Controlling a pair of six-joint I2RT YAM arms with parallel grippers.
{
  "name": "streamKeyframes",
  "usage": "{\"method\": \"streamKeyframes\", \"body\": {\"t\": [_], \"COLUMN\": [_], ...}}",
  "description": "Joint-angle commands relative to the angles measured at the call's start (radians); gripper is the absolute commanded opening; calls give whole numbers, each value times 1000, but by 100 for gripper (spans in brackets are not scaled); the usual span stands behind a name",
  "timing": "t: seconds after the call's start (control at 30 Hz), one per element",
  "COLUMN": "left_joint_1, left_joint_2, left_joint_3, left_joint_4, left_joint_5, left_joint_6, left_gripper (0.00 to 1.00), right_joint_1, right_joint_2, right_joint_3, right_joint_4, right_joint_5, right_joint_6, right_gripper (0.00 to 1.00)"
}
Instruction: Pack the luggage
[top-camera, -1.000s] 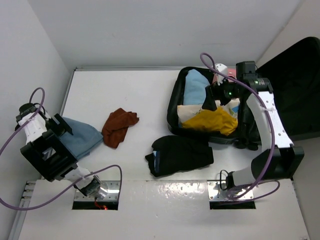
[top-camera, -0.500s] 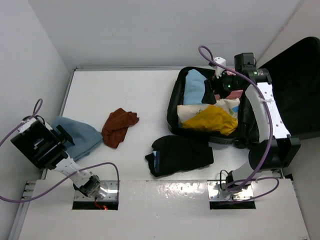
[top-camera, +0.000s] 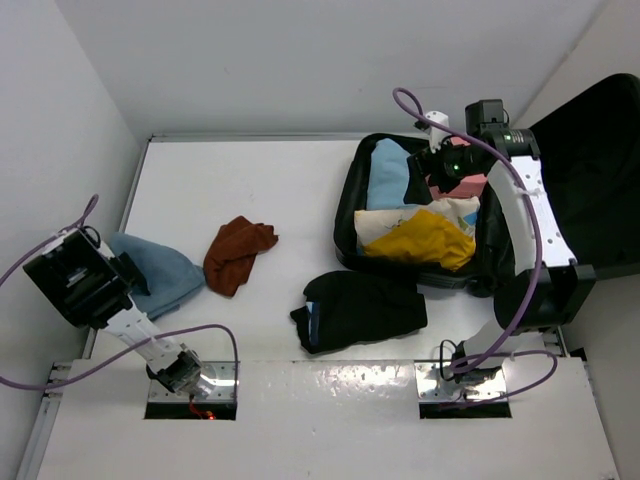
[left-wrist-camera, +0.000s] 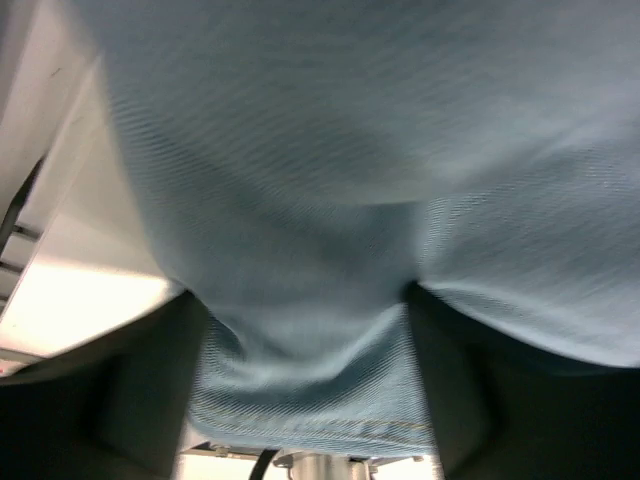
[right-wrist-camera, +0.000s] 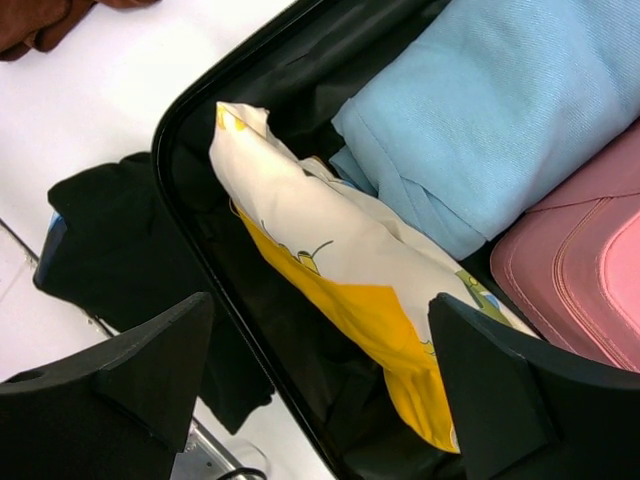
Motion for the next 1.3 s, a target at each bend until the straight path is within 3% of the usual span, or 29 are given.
{"method": "streamKeyframes", "body": {"t": [0.0,0.13,0.17,0.23,0.33,0.37,0.57,0.8,0.97,1.03,1.27], "left_joint_1": [-108,-199,-216,-280,-361,-427,-726,-1036,-1208,-1250,-1337], "left_joint_2": [92,114,114,74,25,16,46,215,353,379,511], "left_joint_3": [-13,17,30,77,173,270,724,1048,1087,1087,979], "left_joint_4": [143,173,173,199,239,248,289,540,916,999,1058], "left_joint_5": [31,127,165,288,429,495,549,650,768,769,744], "left_joint_6": [-11,-51,-60,-71,-124,-147,-309,-558,-961,-1034,-1056], "left_gripper": [70,33,18,8,3,0,0,0,0,0,0], "right_joint_1": [13,10,11,5,-6,-7,-43,-200,-344,-403,-454], "right_joint_2": [8,0,-12,-41,-93,-104,-198,-311,-362,-374,-400], "right_joint_3": [45,46,36,13,-13,-41,-154,-280,-299,-299,-305], "right_joint_4": [-2,-11,-9,-3,15,20,76,218,256,258,250], "right_joint_5": [7,21,24,30,35,41,47,47,50,16,-80], "right_joint_6": [-16,-19,-17,-13,3,13,73,237,316,354,345], "right_gripper": [87,80,79,77,77,76,76,76,76,76,77]}}
